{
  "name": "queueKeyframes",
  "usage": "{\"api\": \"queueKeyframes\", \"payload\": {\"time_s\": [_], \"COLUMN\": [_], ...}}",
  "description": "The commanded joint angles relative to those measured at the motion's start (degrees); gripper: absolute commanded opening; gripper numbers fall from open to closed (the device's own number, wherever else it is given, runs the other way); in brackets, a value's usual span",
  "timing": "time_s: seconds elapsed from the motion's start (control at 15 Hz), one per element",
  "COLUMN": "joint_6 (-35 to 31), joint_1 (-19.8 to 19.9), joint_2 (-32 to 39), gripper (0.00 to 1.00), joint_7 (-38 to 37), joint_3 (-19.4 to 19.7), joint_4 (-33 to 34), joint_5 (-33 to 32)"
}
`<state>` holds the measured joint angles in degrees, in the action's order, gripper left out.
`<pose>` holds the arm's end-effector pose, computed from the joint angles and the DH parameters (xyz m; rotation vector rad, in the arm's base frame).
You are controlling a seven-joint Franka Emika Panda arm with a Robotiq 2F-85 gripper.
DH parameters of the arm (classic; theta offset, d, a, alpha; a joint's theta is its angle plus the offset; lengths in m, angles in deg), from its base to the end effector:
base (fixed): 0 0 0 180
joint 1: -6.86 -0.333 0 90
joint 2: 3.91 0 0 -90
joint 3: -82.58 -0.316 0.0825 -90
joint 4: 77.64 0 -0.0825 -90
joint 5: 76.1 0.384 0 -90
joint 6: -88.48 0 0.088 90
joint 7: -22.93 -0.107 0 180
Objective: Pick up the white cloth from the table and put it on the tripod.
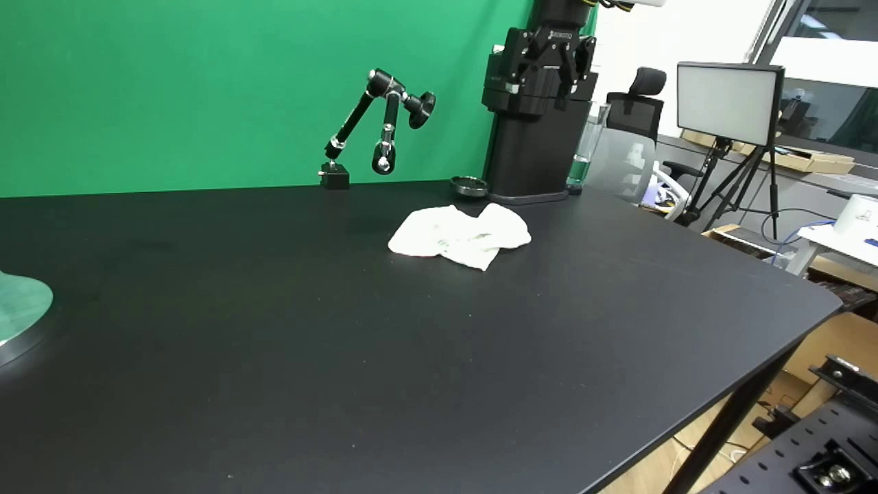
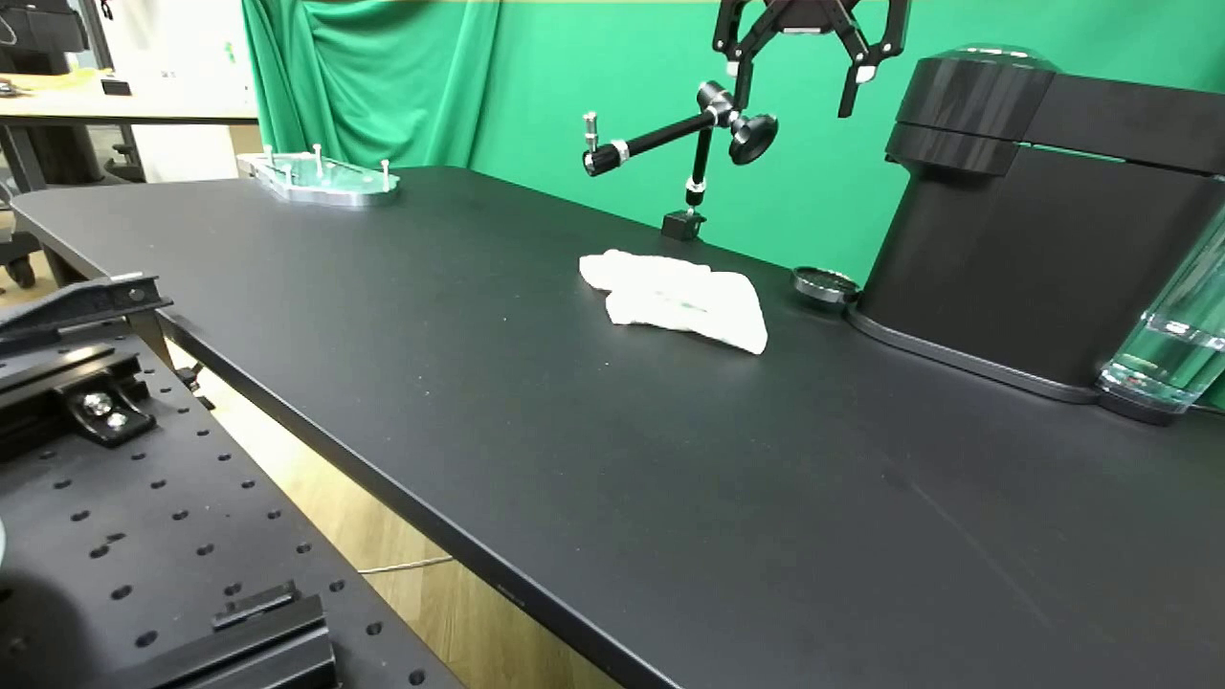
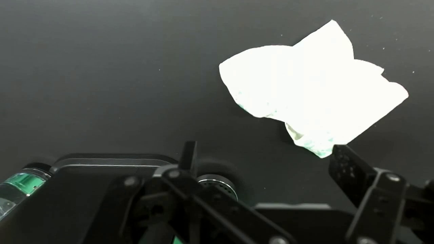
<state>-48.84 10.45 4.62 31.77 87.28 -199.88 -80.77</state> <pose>0.5668 -0.0825 0.3490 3.0489 0.1037 0.1568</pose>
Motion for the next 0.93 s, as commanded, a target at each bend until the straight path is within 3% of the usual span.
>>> {"api": "queueKeyframes", "payload": {"time_s": [0.0, 0.2, 0.67, 0.87], "joint_6": [0.2, -0.6, -10.2, -13.7], "joint_1": [0.4, 0.2, -0.5, -0.1], "joint_2": [0.0, 0.4, 6.0, 9.0], "gripper": [1.0, 1.0, 1.0, 1.0], "joint_7": [-0.1, -0.2, 0.4, 1.8], "joint_3": [-0.4, -0.4, -1.3, -3.2], "joint_4": [0.1, -0.3, -4.8, -5.4], "joint_5": [-0.1, -0.7, -2.7, 0.6]}}
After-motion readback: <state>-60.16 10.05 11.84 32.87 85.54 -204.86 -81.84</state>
